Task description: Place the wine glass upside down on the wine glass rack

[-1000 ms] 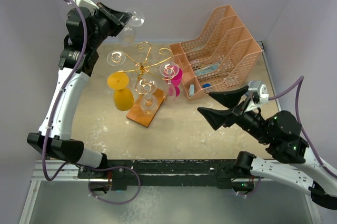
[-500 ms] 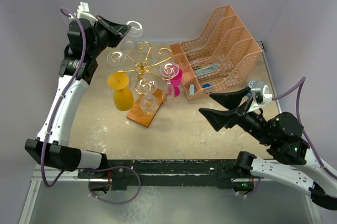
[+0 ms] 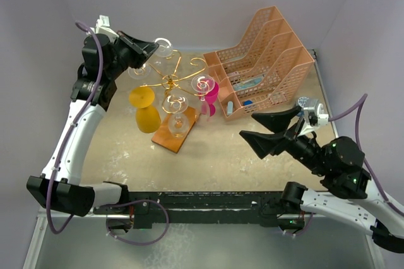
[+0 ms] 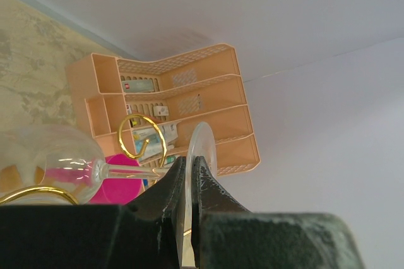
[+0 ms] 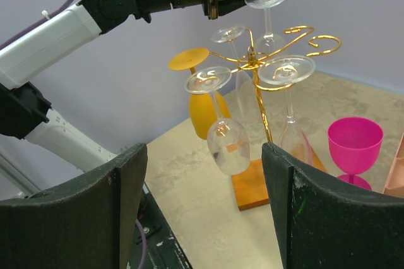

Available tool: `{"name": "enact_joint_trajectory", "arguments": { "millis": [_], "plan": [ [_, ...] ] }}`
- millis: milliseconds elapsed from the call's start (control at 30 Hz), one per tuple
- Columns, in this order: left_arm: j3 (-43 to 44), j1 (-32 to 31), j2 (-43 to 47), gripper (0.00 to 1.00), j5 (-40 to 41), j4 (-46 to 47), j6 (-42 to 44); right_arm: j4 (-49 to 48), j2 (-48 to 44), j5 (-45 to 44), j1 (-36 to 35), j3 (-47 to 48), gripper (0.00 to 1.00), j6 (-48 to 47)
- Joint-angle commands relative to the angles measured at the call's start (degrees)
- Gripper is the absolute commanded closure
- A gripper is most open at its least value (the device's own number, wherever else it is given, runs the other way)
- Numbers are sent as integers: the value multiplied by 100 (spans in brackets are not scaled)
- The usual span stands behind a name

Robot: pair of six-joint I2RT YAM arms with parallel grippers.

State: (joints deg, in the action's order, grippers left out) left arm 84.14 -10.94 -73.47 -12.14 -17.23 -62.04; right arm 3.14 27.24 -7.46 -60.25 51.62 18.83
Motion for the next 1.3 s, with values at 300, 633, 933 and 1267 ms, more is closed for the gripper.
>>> {"name": "enact_joint_trajectory", "arguments": {
  "millis": [300,633,933,1267],
  "plan": [
    [-222,21,57,100,-564,995,-603,-346,-44,127,7,-209,25,205],
    [-177,13,-277,100,-710,1340,-1032,-469,5,64,4,-354,25,338],
    [-100,-31,-598,100,-690,1759,-1432,-500,114,-78,4,-361,25,375],
    [231,-31,-905,100,-279,1503,-1194,-547,92,-159,5,-398,25,409]
  ]
}}
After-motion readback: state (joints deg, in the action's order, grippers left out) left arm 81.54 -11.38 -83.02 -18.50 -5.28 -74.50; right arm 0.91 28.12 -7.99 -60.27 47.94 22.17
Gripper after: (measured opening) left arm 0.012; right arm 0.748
